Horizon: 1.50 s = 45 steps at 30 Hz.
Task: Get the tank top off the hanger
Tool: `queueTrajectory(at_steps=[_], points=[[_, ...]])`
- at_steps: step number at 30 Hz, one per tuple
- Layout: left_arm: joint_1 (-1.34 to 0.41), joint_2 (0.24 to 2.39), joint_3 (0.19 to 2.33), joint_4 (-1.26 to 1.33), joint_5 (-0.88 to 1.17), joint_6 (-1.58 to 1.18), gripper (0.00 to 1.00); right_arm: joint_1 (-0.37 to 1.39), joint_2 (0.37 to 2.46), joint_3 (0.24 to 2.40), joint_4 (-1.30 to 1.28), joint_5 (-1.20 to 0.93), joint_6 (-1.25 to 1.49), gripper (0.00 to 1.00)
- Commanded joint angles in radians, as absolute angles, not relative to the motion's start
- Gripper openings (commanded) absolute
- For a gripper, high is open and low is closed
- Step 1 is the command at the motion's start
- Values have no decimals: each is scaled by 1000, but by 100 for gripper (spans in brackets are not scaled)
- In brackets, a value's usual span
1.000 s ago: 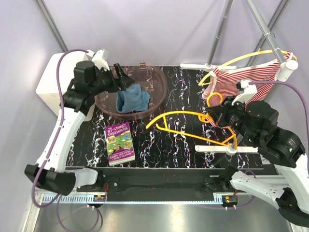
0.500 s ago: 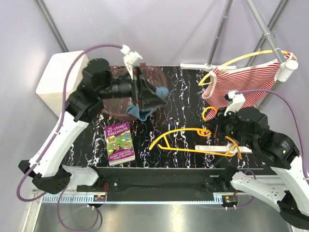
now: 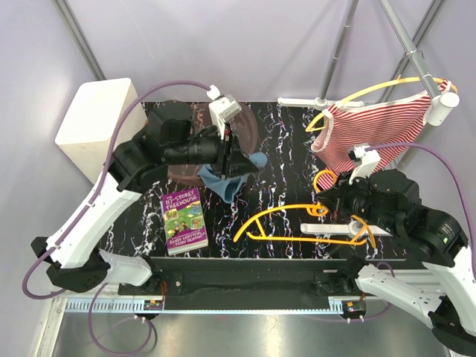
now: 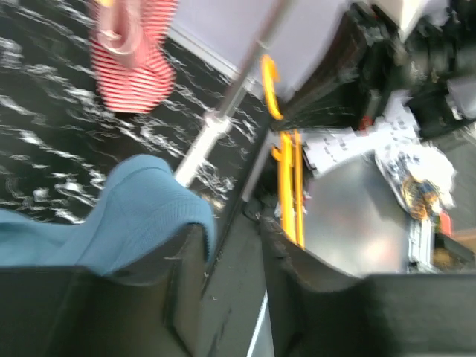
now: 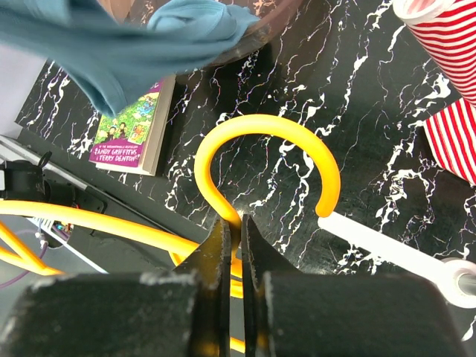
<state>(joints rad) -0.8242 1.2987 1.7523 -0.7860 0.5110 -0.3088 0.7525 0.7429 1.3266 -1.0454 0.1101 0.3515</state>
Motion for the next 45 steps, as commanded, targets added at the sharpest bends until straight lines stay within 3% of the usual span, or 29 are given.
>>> queueTrajectory(at_steps=[1,3,9,12,14,15,18,19,22,24,31,38,45], points=[[-793,1338,1911,-837,312,-288,29,756,745,1335,-1035,90,354,0],[-743,1356,1971,-873,204,-294,0,756,749,1342,-1035,91,360,0],[-531,1517,2259,-959,92,-186,0,758,778,1379,-1035,86,359,0],[-410,1594,2290,-956,100,-192,0,756,796,1394,-1037,86,351,0],[-361,1644,2225,-989,110,-241,8,756,802,1402,-1035,84,348,0],[-333,1664,2217,-1023,107,-255,24,755,807,1404,-1035,84,351,0],[-328,1720,2192,-1175,17,-281,43,758,805,1398,-1035,78,357,0],[-330,1710,2140,-1189,-30,-294,59,755,805,1393,-1034,80,360,0],[-331,1609,2033,-1152,-66,-320,74,756,801,1370,-1025,78,364,0],[-334,1536,2014,-1120,-48,-348,75,756,808,1361,-1020,72,359,0],[-487,1378,1865,-873,493,-353,75,756,859,1382,-1022,61,298,0],[-835,1384,1806,-854,497,-308,77,756,887,1408,-1031,32,273,0],[-989,1384,1741,-854,405,-324,77,755,891,1414,-1037,15,262,0]])
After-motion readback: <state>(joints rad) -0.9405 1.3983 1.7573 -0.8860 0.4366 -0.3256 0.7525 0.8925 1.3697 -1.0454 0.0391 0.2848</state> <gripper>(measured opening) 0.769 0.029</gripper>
